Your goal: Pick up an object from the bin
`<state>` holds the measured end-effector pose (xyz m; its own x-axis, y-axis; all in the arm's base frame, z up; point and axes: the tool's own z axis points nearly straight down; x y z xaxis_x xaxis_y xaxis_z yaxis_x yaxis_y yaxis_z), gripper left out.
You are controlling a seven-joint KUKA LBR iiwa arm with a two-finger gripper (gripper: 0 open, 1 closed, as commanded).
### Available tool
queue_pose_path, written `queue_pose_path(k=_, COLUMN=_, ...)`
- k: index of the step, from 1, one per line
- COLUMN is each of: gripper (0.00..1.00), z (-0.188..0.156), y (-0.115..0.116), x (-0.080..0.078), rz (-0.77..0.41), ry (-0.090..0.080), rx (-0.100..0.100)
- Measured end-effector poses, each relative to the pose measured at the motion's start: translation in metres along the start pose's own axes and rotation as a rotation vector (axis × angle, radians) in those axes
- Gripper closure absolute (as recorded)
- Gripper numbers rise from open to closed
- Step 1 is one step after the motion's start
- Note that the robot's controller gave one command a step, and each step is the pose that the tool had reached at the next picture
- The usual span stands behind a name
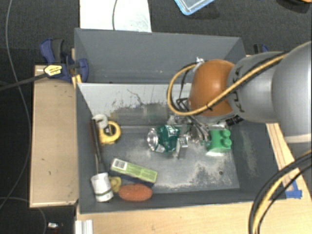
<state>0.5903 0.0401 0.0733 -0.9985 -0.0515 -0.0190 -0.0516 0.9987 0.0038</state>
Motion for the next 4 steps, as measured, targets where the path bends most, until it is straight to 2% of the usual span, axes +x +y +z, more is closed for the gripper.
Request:
queue_pose_path(k=1, gripper=1.00, z=0.003, y=0.021, x=0.011, rz=-0.060, ry=0.000, rx=0.001)
queue_pose_path(k=2, gripper=1.00, z=0.003, y=0.021, x=0.011, rz=-0.060, ry=0.000, rx=0.001)
queue_pose_path(k=3, gripper=1.00, z=-0.061, y=0.018, x=0.015, rz=-0.078, ry=0.002, rx=0.000)
queue_pose_path(k=4, gripper=1.00, z=-0.111, y=0.033, x=0.024, rz=-0.073, ry=-0.002, rx=-0.001)
